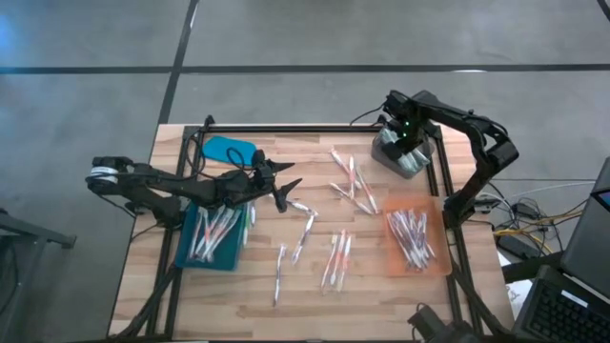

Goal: Pick & Place Toothbrushes
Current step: Put the green toothbrush into the black bin

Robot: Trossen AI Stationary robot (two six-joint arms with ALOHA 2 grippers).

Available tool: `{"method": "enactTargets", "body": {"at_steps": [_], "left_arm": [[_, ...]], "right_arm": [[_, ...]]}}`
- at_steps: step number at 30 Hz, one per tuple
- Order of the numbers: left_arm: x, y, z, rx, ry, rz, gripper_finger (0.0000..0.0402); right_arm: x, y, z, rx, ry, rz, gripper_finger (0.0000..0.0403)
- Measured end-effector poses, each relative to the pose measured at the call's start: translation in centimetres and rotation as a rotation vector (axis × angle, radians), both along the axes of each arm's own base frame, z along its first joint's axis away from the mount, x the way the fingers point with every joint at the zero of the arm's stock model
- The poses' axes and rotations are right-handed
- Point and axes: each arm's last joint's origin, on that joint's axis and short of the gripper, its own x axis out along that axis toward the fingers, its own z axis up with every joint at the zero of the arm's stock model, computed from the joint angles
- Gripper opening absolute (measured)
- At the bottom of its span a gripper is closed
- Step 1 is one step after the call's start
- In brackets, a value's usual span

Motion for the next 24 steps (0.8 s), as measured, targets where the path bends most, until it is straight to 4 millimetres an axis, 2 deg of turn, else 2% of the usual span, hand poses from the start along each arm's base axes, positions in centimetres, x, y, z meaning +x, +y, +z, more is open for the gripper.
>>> {"method": "enactTargets", "body": {"at_steps": [10, 16, 24], "left_arm": [[0.0, 0.0, 0.0, 0.0, 0.0, 0.0, 0.0245], [0.0, 0.0, 0.0, 0.001, 0.001, 0.001, 0.0245], [0.0, 0.0, 0.0, 0.002, 0.002, 0.001, 0.0245]], "right_arm": [[-1.1, -0.3, -1.3, -0.014, 0.031, -0.029, 0.0052], [-1.2, -0.4, -1.3, -0.018, 0.028, -0.031, 0.0055], [-1.1, -0.5, -1.1, -0.022, 0.02, -0.032, 0.0109]]}}
